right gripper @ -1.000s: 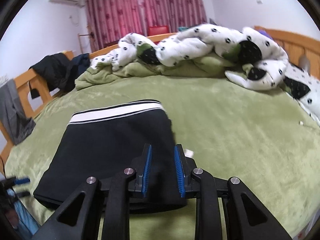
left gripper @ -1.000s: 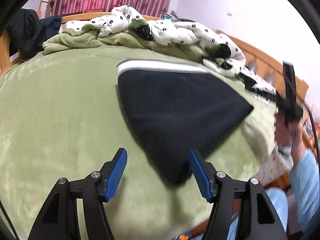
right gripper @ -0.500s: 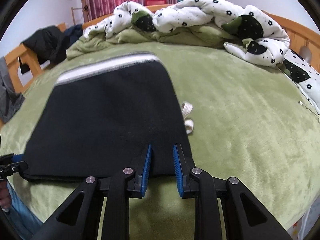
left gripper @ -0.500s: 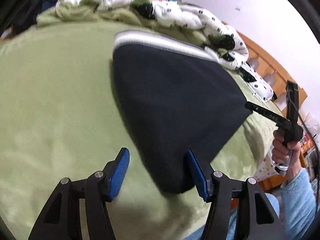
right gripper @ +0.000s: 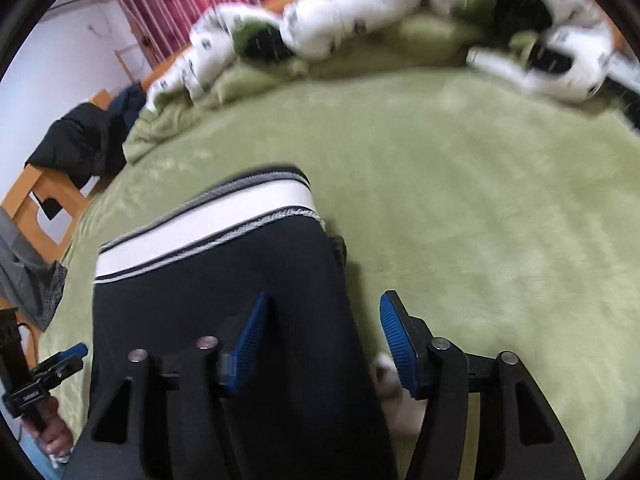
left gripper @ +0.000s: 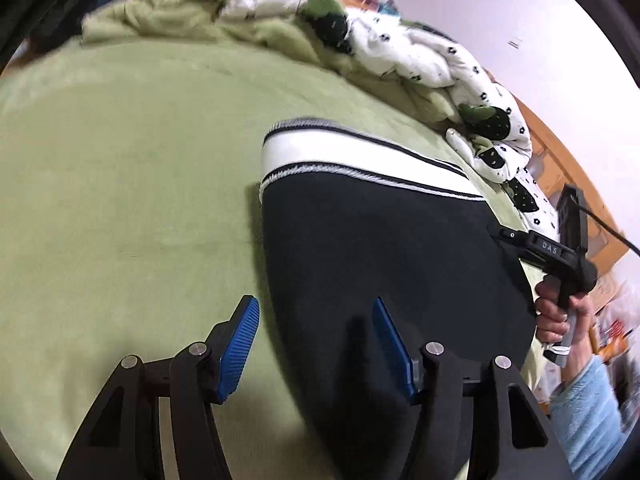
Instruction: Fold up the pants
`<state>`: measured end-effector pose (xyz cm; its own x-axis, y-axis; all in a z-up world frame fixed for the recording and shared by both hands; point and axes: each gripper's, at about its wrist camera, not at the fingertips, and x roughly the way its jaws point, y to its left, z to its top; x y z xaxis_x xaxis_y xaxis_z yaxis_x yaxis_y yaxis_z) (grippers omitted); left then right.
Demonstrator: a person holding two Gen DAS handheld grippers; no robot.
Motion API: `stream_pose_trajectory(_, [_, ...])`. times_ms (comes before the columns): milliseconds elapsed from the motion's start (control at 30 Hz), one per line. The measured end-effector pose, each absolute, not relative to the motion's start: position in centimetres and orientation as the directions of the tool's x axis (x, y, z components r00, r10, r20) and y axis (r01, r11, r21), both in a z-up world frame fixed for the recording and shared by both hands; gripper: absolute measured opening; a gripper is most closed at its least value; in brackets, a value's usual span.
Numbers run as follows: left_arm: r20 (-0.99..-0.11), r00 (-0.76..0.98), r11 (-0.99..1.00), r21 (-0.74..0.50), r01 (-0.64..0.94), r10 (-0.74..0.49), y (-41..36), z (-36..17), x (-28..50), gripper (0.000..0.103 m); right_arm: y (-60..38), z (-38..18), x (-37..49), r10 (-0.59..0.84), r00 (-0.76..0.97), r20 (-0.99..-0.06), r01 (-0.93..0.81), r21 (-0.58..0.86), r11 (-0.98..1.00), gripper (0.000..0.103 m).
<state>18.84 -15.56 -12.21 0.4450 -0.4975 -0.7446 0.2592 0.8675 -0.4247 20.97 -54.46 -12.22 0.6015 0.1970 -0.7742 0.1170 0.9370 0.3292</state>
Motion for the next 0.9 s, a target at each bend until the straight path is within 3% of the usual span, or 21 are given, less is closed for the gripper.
stream_pose_trajectory(67, [-0.753, 0.392, 0.849, -0.468, 0.245, -0.528, -15.6, -13.8, 20.1, 0.057, -55.5, -13.2, 21.9, 0.251, 0.57, -0.783, 0.106, 0.373, 0.922, 0.071])
stream_pose_trajectory(200, [-0.68, 0.362, 0.769, -0.588, 0.25, -0.638, -15.3, -16.1, 21.0, 0.057, -56.4, -14.5, 22.3, 0.342, 0.517, -0.784, 0.07, 0.437, 0.897, 0.071])
stream_pose_trajectory(333, [-0.65, 0.344, 0.732, -0.642, 0.228, -0.677, -15.8, -16.7, 21.5, 0.045, -55.7, -15.4, 23.0, 0.44, 0.425, -0.791, 0.022, 0.495, 0.868, 0.071])
stream_pose_trajectory(400, [-0.639, 0.33, 0.712, -0.674, 0.197, -0.695, -15.6, -16.7, 21.7, 0.03, -55.7, -15.9, 23.5, 0.5, 0.377, -0.779, 0.012, 0.544, 0.839, 0.061])
stream_pose_trajectory(600, [-0.607, 0.324, 0.678, -0.712, 0.183, -0.726, -14.4, -14.6, 21.8, 0.017, -54.6, -13.0, 21.9, 0.461, 0.431, -0.775, 0.07, 0.539, 0.84, 0.033])
stream_pose_trajectory(633, [-0.594, 0.318, 0.665, -0.721, 0.197, -0.739, -13.9, -14.2, 21.7, 0.017, -54.4, -12.2, 21.2, 0.459, 0.46, -0.76, 0.082, 0.551, 0.83, 0.022])
stream_pose_trajectory(767, [-0.574, 0.37, 0.676, -0.686, 0.269, -0.73, -10.8, -11.6, 20.9, 0.012, -50.6, -8.2, 18.1, 0.427, 0.576, -0.697, 0.073, 0.564, 0.822, 0.021])
stream_pose_trajectory(900, [-0.582, 0.42, 0.703, -0.671, 0.234, -0.696, -4.6, -10.8, 20.5, 0.011, -44.6, -7.5, 17.1, 0.464, 0.601, -0.65, 0.055, 0.613, 0.788, 0.02])
